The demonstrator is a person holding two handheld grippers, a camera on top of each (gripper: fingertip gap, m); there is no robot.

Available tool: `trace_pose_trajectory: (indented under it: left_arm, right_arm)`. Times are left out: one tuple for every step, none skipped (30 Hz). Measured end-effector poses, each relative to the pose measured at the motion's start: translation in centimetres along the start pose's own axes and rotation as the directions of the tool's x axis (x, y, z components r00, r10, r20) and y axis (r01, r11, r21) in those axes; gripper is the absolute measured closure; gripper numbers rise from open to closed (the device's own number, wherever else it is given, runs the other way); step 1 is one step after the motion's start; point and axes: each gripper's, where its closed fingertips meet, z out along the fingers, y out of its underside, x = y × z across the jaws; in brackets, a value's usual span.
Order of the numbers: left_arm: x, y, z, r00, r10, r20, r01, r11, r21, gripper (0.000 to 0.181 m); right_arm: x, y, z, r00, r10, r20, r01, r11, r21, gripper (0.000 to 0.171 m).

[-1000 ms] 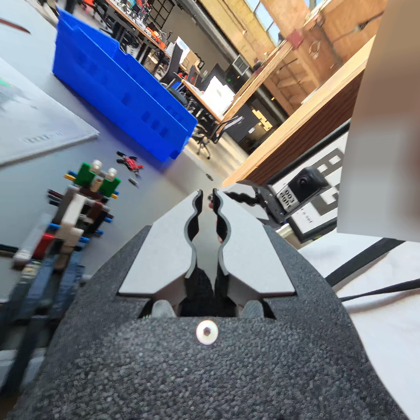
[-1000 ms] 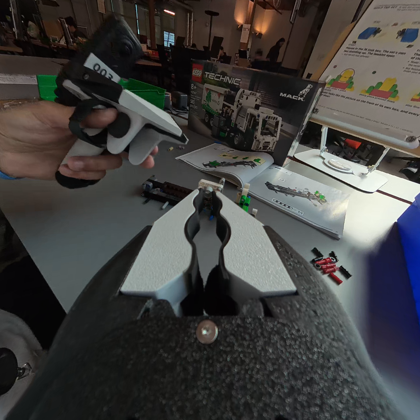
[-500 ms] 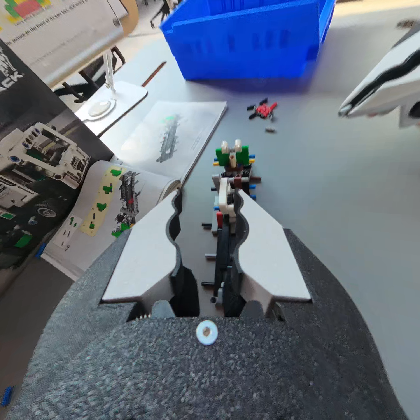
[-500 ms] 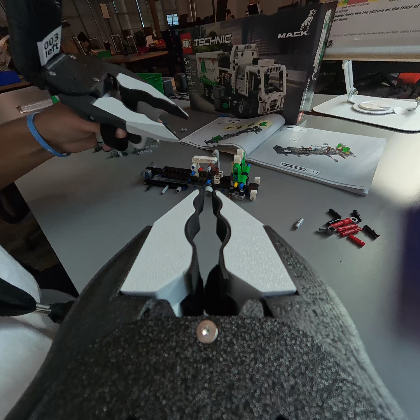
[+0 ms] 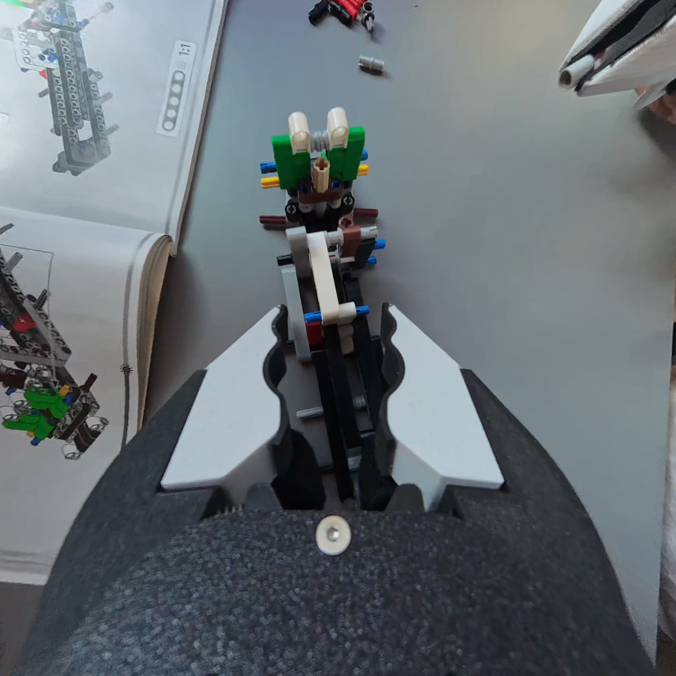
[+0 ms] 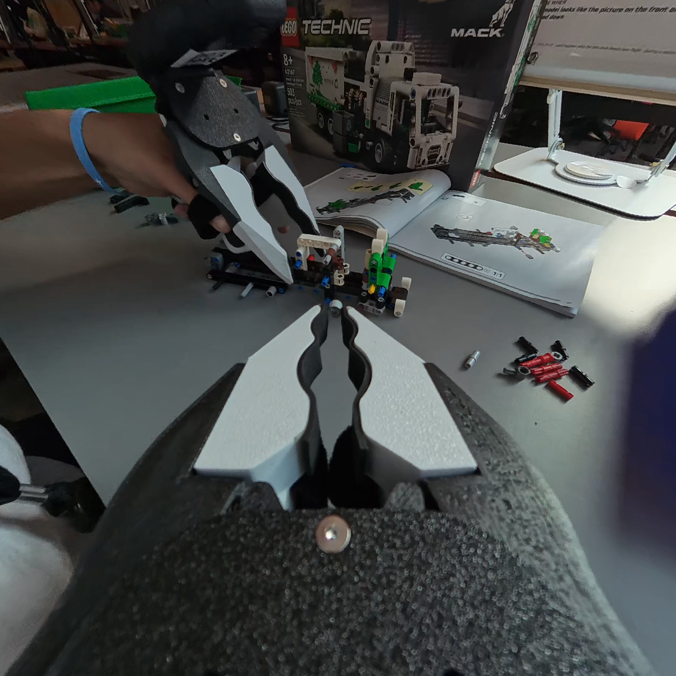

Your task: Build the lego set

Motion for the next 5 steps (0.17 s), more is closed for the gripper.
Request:
trace_pose_trajectory:
  left_arm:
    - [-0.11, 0.03, 0.30, 1.000, 0.012, 0.009, -0.012, 1.000, -0.011, 0.133]
    - [-0.17, 0.12, 0.60, 1.000, 0.025, 0.016, -0.025, 0.999, -0.027, 0.136]
    - [-0.24, 0.16, 0.85, 0.999, 0.040, 0.025, -0.039, 0.998, -0.039, 0.138]
    - [-0.33, -0.01, 0.99, 0.998, 0.055, 0.035, -0.053, 0.998, -0.037, 0.140]
    - [-0.33, -0.13, 1.12, 0.997, 0.063, 0.038, -0.062, 0.997, -0.039, 0.140]
  right_arm:
    - [-0.01, 0.13, 0.17, 1.000, -0.016, -0.011, 0.016, 1.000, -0.018, 0.165]
    - [-0.14, 0.27, 0.35, 1.000, -0.025, -0.012, 0.024, 0.999, -0.037, 0.165]
    - [-0.27, 0.41, 0.54, 1.000, -0.025, -0.010, 0.025, 0.998, -0.052, 0.165]
    - [-0.48, 0.58, 0.76, 1.000, -0.020, 0.001, 0.020, 0.998, -0.068, 0.165]
    - [-0.68, 0.74, 1.00, 1.000, -0.013, 0.012, 0.014, 0.997, -0.080, 0.165]
